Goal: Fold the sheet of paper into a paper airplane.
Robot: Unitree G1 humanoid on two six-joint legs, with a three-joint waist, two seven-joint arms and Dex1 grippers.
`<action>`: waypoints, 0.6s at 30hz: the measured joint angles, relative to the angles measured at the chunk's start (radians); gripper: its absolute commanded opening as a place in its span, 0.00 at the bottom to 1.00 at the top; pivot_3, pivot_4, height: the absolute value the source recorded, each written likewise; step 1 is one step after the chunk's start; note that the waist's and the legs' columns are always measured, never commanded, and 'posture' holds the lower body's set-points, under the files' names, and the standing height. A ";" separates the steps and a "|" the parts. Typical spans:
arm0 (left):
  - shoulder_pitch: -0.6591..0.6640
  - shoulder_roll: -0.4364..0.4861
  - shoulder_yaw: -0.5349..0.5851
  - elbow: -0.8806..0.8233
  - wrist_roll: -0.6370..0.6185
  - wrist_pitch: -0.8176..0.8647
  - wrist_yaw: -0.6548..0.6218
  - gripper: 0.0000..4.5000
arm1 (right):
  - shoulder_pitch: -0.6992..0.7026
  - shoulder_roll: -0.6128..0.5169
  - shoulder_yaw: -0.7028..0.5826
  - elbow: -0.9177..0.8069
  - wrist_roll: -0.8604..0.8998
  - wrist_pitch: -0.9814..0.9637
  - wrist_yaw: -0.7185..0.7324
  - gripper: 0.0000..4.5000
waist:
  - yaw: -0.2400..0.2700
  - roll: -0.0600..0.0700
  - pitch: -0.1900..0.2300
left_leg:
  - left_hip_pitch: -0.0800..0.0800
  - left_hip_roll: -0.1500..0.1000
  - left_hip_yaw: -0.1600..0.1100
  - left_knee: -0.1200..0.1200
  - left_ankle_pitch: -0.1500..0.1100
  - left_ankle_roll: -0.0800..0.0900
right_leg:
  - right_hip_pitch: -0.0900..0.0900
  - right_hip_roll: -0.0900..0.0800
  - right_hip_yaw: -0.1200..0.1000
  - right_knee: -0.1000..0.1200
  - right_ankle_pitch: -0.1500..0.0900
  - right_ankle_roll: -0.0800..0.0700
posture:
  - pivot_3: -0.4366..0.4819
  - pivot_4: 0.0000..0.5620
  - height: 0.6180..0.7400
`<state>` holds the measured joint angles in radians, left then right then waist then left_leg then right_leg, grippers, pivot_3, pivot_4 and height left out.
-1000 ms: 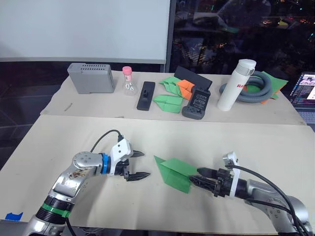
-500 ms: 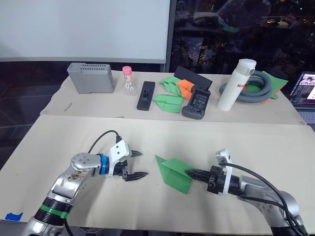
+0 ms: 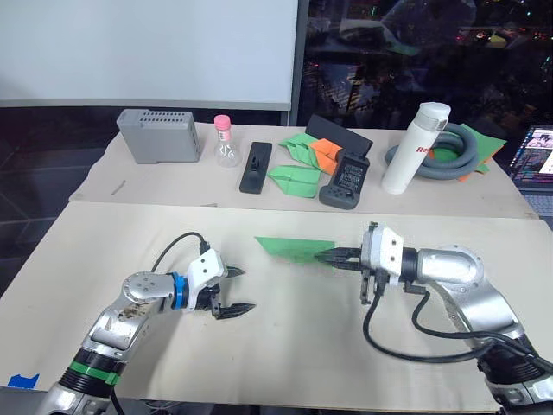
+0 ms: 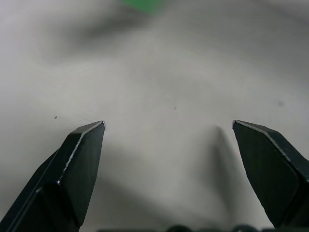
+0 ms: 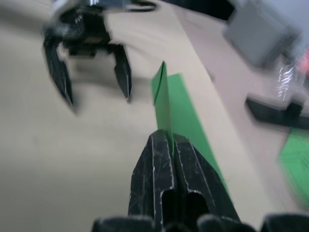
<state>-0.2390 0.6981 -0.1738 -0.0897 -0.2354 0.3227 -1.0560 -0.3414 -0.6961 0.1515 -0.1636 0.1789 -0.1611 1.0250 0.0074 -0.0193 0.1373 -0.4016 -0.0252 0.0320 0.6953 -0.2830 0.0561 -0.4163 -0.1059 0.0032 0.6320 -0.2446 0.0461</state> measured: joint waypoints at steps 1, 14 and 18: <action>0.000 0.008 0.000 -0.002 0.002 -0.001 -0.005 1.00 | 0.003 0.001 0.004 0.045 -0.041 -0.105 -0.002 0.01 | 0.000 0.000 0.000 | 0.000 0.000 0.000 0.000 0.000 0.000 | 0.000 0.000 0.001 0.000 0.000 0.000 | 0.48 0.27 1.00; -0.005 0.031 0.001 -0.006 -0.002 0.007 -0.048 1.00 | 0.117 0.014 0.099 0.416 -0.493 -0.857 -0.251 0.21 | -0.014 0.000 0.000 | 0.002 0.001 0.005 0.001 0.001 -0.001 | -0.002 0.001 0.006 0.006 0.000 0.000 | 0.48 0.27 1.00; -0.022 0.025 0.006 -0.006 -0.018 0.006 -0.058 1.00 | 0.123 -0.040 0.099 0.383 -0.457 -0.840 -0.269 0.51 | -0.018 0.000 0.000 | 0.003 0.002 0.005 0.001 -0.001 0.002 | -0.002 0.001 0.007 0.009 0.000 0.000 | 0.48 0.27 1.00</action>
<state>-0.2606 0.7235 -0.1681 -0.0959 -0.2539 0.3287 -1.1143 -0.2181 -0.7359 0.2501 0.2196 -0.2777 -1.0012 0.7561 -0.0109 -0.0196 0.1374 -0.3984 -0.0236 0.0369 0.6963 -0.2836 0.0580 -0.4185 -0.1049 0.0106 0.6408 -0.2446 0.0462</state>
